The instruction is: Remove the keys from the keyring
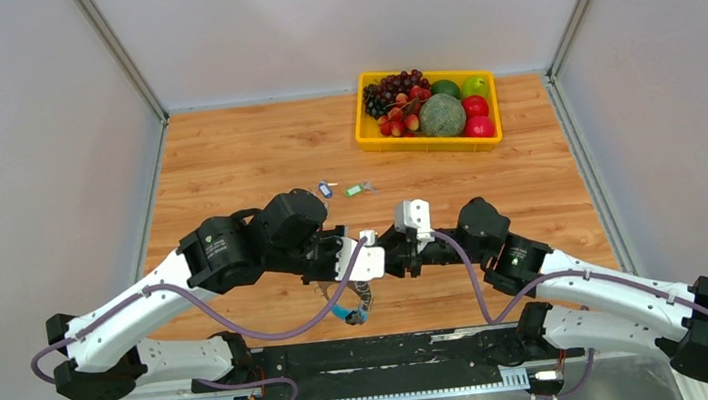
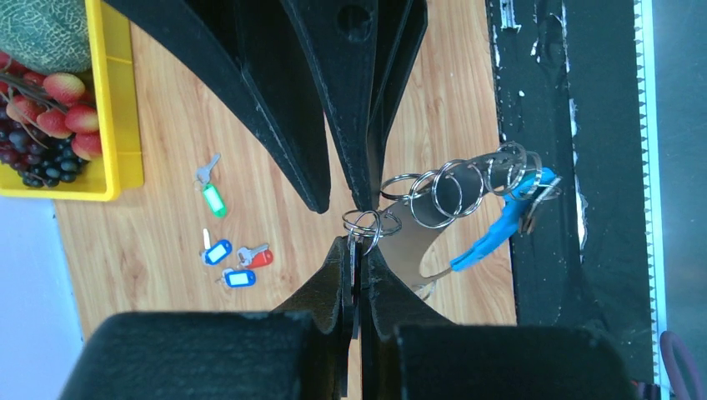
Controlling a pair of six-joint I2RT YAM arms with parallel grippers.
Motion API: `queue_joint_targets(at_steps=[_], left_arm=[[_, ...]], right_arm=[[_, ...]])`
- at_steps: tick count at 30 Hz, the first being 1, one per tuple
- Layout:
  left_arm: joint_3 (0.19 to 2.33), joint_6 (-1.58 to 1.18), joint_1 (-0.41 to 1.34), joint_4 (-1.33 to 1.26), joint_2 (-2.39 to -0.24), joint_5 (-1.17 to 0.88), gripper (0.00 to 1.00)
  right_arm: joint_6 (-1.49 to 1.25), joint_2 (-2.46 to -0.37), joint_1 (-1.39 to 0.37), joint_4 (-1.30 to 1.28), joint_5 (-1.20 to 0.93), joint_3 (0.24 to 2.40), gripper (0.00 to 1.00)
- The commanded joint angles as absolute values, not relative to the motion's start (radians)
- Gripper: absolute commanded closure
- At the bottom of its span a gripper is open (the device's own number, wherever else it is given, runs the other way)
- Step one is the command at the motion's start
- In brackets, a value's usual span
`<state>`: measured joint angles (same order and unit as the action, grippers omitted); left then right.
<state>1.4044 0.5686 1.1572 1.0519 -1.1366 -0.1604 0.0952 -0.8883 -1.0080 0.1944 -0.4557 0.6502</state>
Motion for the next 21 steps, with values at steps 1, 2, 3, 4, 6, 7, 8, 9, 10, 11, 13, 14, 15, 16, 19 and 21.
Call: queue_joint_targets(at_steps=[1,2,3,4,6,7,8,9,10,11,13,14,15,16,19,21], left_arm=[[1.407,0.595,1.17,0.974,-1.105,-0.191,1.0],[1.407,0.595,1.17,0.972,-1.106,-0.19,1.0],[1.407,0.595,1.172,0.972,-1.106,-0.19,1.0],[1.407,0.595,1.172,0.971,-1.106,-0.189,1.0],[1.404,0.597,1.173,0.971,-1.105,-0.188,1.0],[1.403,0.597,1.173,0.971,-1.107,-0.188,1.0],[1.401,0.598,1.174,0.972,-1.107,-0.187,1.0],[1.4,0.598,1.174,0.971,-1.109,-0.186,1.0],[1.398,0.6,1.174,0.973,-1.108,-0.185,1.0],[1.397,0.601,1.174,0.973,-1.109,-0.184,1.0],[1.393,0.602,1.175,0.975,-1.109,-0.178,1.0],[1.392,0.603,1.175,0.976,-1.109,-0.177,1.0],[1.392,0.603,1.175,0.977,-1.109,-0.173,1.0],[1.391,0.604,1.175,0.978,-1.108,-0.172,1.0],[1.394,0.602,1.174,0.981,-1.106,-0.165,1.0],[1.397,0.601,1.175,0.982,-1.107,-0.164,1.0]], right_arm=[[0.083,-0.91,-1.007,0.239,-0.507,0.693,0.72],[0.082,-0.913,-1.007,0.241,-0.511,0.695,0.72],[0.08,-0.917,-1.007,0.244,-0.514,0.696,0.72],[0.078,-0.917,-1.008,0.247,-0.519,0.696,0.72],[0.077,-0.917,-1.009,0.253,-0.526,0.696,0.71],[0.075,-0.917,-1.008,0.257,-0.529,0.696,0.71],[0.074,-0.917,-1.009,0.259,-0.533,0.698,0.71],[0.073,-0.915,-1.009,0.261,-0.539,0.698,0.71],[0.072,-0.912,-1.008,0.261,-0.542,0.698,0.71],[0.072,-0.909,-1.009,0.261,-0.541,0.698,0.7],[0.074,-0.899,-1.008,0.26,-0.535,0.694,0.7],[0.076,-0.892,-1.008,0.258,-0.527,0.691,0.7],[0.077,-0.884,-1.009,0.255,-0.518,0.689,0.7],[0.08,-0.878,-1.008,0.251,-0.511,0.687,0.7],[0.084,-0.864,-1.008,0.24,-0.497,0.687,0.7],[0.083,-0.863,-1.008,0.238,-0.504,0.689,0.7]])
